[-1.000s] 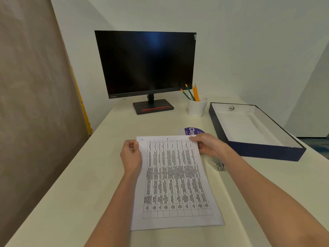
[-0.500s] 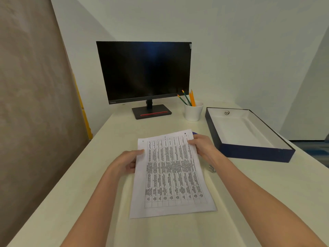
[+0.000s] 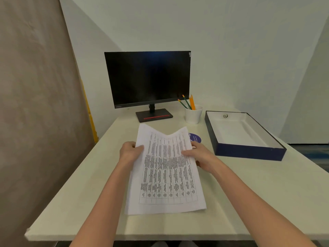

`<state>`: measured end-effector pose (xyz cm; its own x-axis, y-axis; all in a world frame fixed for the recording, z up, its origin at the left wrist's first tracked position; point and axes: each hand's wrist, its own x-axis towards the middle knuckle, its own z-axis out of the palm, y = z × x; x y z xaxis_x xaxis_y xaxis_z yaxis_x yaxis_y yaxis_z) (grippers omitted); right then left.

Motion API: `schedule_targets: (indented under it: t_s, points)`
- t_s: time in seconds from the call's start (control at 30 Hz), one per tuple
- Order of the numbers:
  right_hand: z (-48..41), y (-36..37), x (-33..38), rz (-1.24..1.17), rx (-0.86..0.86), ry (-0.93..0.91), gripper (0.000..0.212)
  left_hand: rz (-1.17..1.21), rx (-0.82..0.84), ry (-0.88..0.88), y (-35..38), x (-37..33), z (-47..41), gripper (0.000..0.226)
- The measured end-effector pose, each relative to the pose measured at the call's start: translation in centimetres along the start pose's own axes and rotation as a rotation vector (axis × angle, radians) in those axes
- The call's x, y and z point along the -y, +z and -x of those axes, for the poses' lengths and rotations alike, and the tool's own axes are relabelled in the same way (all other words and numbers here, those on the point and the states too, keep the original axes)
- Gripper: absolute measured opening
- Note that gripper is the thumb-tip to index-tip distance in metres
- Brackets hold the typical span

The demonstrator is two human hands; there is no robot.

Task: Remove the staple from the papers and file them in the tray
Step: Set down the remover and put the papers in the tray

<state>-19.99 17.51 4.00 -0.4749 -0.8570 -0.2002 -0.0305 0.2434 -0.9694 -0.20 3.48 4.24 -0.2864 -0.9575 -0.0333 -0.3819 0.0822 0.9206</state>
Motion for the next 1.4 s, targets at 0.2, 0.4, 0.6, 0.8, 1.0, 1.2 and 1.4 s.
schedule_targets:
  t_s: [0.2, 0.4, 0.6, 0.8, 1.0, 1.2, 1.4]
  points:
    - [3.5, 1.0, 3.8, -0.141, -0.262, -0.317, 0.027, 0.051, -0.118, 0.292, 0.1, -4.8, 4.3, 0.031]
    - [5.7, 1.9, 7.7, -0.134, -0.327, -0.620, 0.041, 0.173, -0.290, 0.602, 0.3, -8.0, 6.4, 0.038]
    - [4.8, 1.7, 6.0, -0.072, -0.342, -0.539, 0.040, 0.212, -0.311, 0.471, 0.5, -5.2, 5.9, 0.032]
    - [3.5, 2.6, 6.2, -0.107, -0.340, -0.553, 0.020, 0.254, -0.274, 0.457, 0.2, -5.0, 5.2, 0.017]
    - [3.4, 3.0, 5.8, -0.099, -0.306, -0.549, 0.031, 0.291, -0.264, 0.452, 0.8, -4.5, 5.2, 0.012]
    - [3.3, 3.0, 6.5, -0.120, -0.350, -0.568, 0.028, 0.318, -0.303, 0.448, 0.6, -4.8, 5.2, 0.011]
    - [2.6, 3.3, 4.1, -0.145, -0.383, -0.496, 0.026, 0.324, -0.276, 0.317, 1.6, -1.9, 5.2, 0.014]
